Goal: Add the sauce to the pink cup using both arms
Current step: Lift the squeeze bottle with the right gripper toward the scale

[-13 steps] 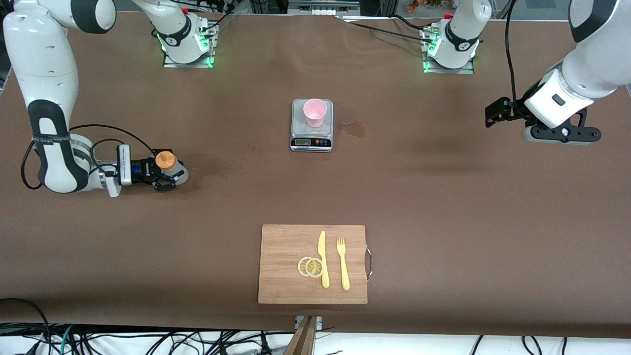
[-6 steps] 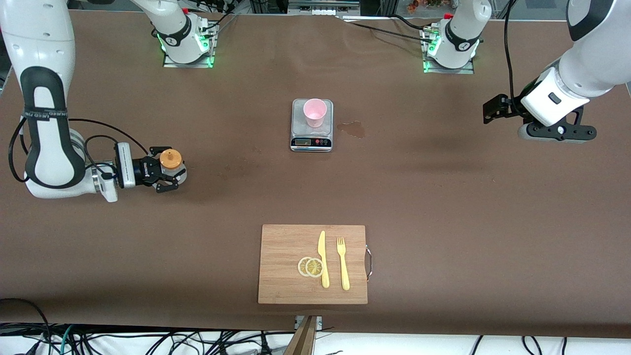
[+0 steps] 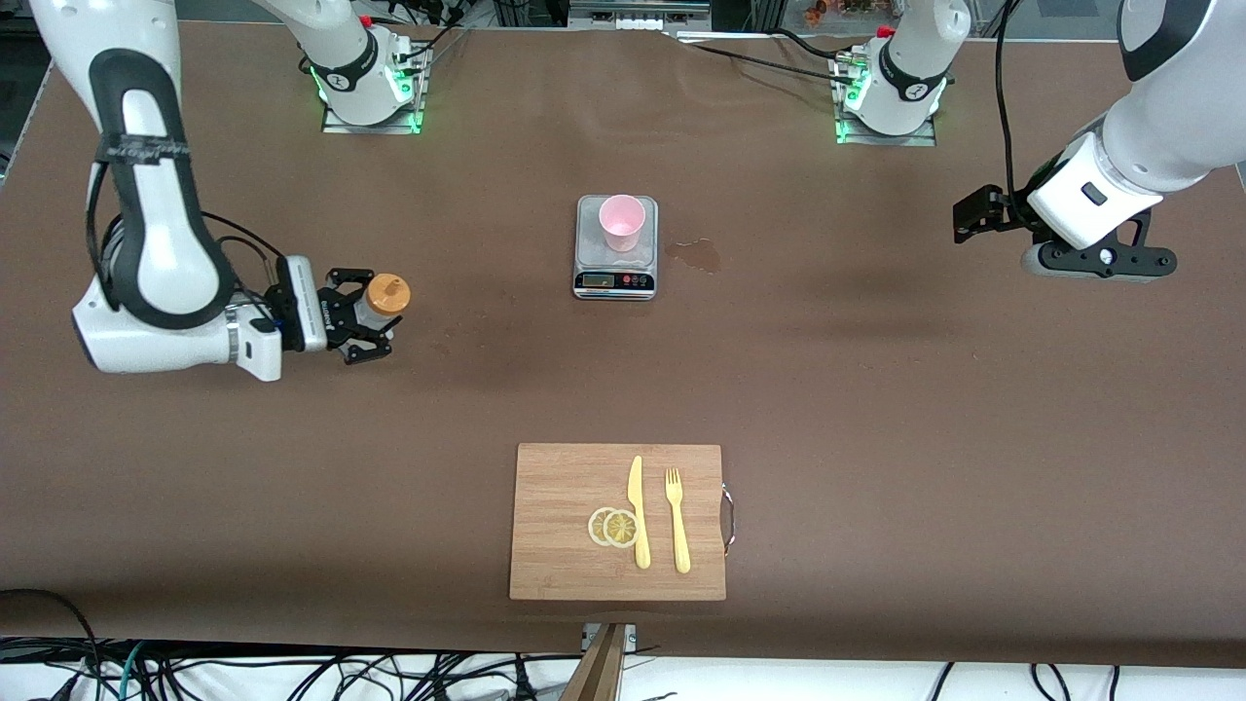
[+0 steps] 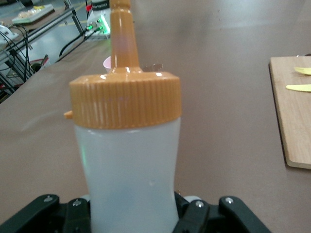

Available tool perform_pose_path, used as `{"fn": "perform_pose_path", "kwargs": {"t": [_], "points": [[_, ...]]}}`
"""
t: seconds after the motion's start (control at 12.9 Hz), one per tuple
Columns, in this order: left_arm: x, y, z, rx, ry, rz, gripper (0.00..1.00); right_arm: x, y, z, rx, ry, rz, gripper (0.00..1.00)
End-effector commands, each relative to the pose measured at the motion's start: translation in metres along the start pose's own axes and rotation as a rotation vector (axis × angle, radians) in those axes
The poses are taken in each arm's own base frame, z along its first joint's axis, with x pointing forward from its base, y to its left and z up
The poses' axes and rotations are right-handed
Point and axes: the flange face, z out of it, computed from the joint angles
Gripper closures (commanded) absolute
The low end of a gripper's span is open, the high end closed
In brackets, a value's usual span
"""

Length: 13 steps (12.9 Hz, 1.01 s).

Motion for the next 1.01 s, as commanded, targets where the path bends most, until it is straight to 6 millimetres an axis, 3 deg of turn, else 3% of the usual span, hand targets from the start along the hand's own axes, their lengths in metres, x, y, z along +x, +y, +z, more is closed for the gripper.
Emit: {"fn": "perform_pose_path", "kwargs": {"t": [0.0, 0.47, 0.7, 0.93], "points": [[-0.007, 0.003, -0.006, -0.018, -0.019, -0.002, 0.00, 0.040, -0.033, 0.004, -0.004, -0.100, 0.049, 0.96], [-0.008, 0.003, -0.005, -0.017, -0.028, -0.002, 0.00, 0.105, -0.045, 0.042, 0.078, -0.390, 0.112, 0.96], [-0.009, 0.003, -0.004, -0.014, -0.034, 0.000, 0.00, 0.125, -0.048, 0.065, 0.079, -0.542, 0.181, 0.96], [-0.009, 0.004, -0.004, -0.014, -0.038, 0.001, 0.00, 0.146, -0.052, 0.095, 0.083, -0.584, 0.233, 0.96]]}}
